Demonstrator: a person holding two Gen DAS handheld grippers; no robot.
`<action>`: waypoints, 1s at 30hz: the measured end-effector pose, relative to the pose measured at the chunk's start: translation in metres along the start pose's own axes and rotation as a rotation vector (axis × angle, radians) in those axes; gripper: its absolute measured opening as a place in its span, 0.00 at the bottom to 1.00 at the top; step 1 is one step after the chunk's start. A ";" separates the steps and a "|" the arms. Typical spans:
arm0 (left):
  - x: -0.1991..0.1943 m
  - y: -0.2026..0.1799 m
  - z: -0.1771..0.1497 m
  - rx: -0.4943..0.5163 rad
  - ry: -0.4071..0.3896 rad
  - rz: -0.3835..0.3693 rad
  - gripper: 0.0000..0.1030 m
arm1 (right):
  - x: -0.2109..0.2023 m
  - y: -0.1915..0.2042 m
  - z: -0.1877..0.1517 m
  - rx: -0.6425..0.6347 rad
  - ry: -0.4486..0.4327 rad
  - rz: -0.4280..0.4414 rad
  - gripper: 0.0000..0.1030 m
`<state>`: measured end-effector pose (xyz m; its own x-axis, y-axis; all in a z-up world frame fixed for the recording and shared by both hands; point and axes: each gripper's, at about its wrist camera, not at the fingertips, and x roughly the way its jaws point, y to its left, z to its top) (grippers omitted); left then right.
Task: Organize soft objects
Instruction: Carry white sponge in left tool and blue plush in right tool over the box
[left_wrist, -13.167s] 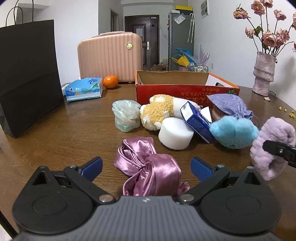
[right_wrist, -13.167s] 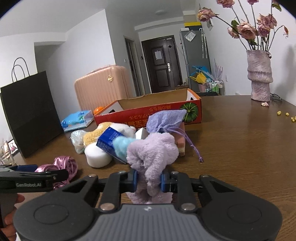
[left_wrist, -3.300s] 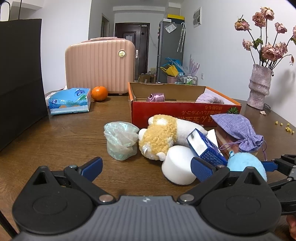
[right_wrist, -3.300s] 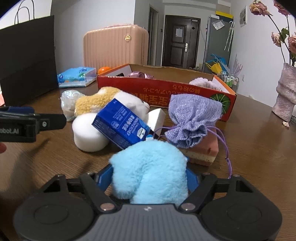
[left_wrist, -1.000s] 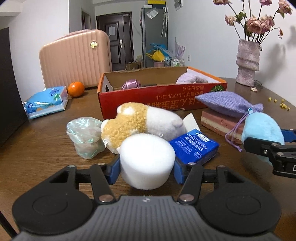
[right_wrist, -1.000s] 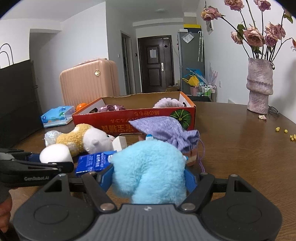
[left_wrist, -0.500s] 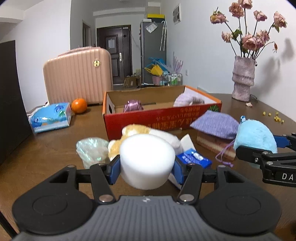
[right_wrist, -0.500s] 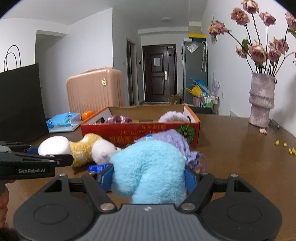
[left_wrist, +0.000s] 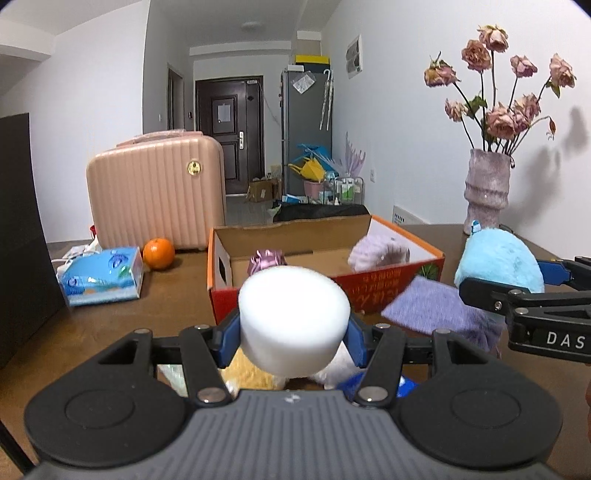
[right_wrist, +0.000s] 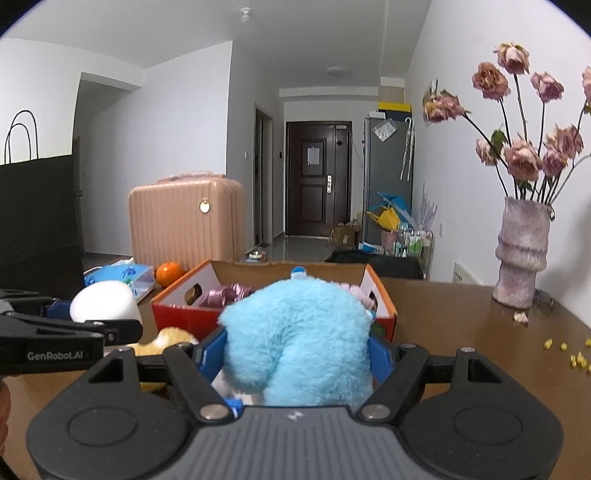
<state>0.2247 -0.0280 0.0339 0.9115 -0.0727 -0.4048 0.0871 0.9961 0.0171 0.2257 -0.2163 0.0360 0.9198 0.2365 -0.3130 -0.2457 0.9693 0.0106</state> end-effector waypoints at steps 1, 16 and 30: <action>0.001 0.000 0.003 0.000 -0.006 0.001 0.56 | 0.003 0.000 0.004 -0.004 -0.003 -0.001 0.73; 0.030 0.000 0.042 -0.041 -0.059 0.010 0.56 | 0.051 -0.006 0.038 -0.022 -0.017 -0.013 0.73; 0.074 0.008 0.068 -0.113 -0.059 0.040 0.56 | 0.103 -0.013 0.062 -0.045 0.012 -0.007 0.73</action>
<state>0.3200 -0.0286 0.0664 0.9358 -0.0326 -0.3511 0.0077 0.9974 -0.0722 0.3423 -0.2010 0.0625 0.9178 0.2290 -0.3244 -0.2533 0.9668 -0.0342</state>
